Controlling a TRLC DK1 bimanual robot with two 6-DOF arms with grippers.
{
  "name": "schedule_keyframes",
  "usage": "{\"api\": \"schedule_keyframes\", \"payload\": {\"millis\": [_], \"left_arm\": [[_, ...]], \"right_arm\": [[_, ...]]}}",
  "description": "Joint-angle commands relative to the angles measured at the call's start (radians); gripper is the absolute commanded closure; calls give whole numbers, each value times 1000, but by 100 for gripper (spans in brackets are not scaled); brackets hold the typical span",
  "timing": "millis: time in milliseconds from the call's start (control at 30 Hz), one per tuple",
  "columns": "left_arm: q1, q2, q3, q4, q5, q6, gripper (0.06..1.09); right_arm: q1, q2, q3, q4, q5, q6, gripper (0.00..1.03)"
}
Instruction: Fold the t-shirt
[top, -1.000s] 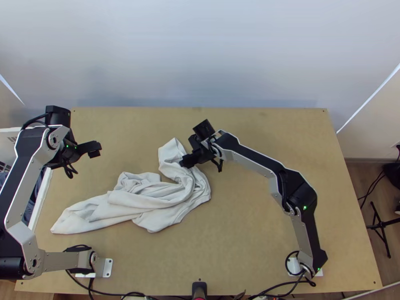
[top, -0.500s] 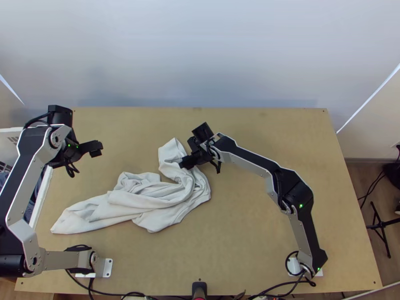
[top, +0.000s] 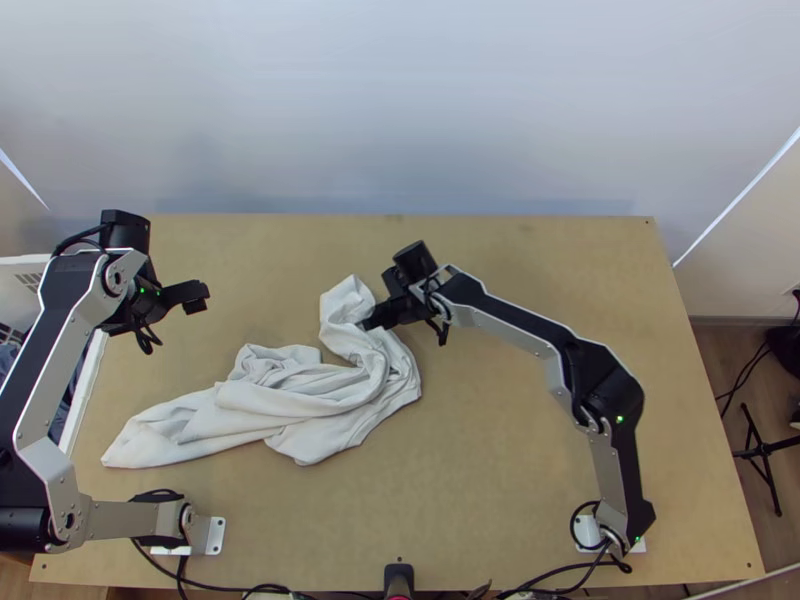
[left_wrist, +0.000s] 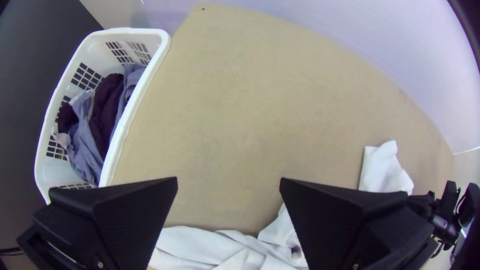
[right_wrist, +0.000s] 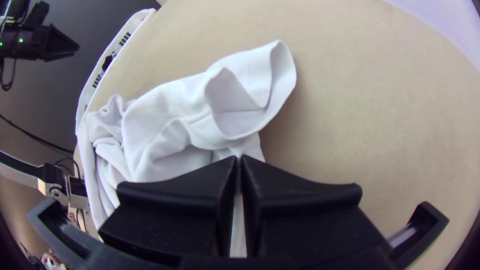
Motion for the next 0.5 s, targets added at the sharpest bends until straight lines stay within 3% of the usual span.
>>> {"api": "schedule_keyframes", "payload": {"millis": [0,467], "left_arm": [[-2,-6,-1,-1,0,-1,9],[-77,-14,19,-15,3,31,9]], "right_arm": [[-25,-63,-20,16,2,8,100],[-111,-323,-20,30,109,112,100]]}}
